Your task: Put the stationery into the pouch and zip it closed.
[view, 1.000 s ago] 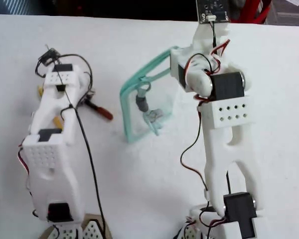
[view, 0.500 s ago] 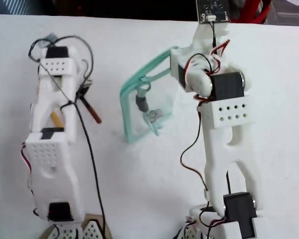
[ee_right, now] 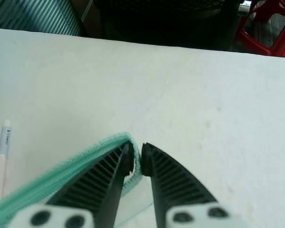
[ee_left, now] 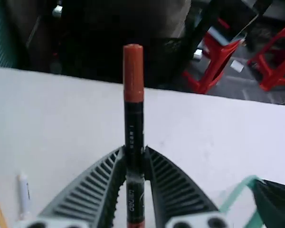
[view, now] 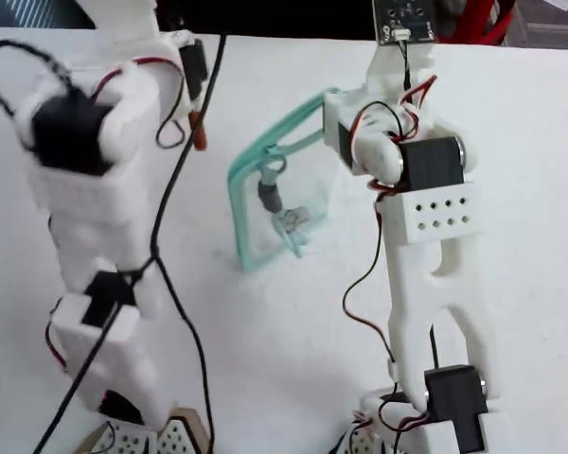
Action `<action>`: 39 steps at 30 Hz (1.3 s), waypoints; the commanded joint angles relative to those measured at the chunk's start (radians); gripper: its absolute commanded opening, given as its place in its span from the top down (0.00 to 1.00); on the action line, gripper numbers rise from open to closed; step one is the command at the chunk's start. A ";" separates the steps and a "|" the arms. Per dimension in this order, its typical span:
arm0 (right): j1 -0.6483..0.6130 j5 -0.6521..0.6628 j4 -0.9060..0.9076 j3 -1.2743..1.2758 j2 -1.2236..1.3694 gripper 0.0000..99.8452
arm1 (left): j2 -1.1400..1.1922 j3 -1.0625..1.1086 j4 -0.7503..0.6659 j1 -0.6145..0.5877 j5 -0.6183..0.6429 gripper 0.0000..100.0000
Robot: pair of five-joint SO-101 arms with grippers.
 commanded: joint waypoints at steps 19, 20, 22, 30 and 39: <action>0.005 -0.003 -0.004 0.008 -0.002 0.98 | -0.924 1.046 -0.540 0.236 -0.112 0.98; 0.005 -0.002 -0.008 0.020 -0.007 0.98 | -0.946 1.123 -0.614 0.236 -0.112 0.98; 0.004 -0.002 -0.022 0.034 -0.008 0.98 | -0.984 1.277 -0.779 0.236 -0.112 0.98; 0.007 -0.002 -0.027 0.034 -0.010 0.98 | -1.056 1.754 -1.425 0.285 -0.110 0.98; 0.022 0.002 -0.028 0.031 -0.012 0.98 | -1.055 1.995 -1.686 0.335 -0.117 0.98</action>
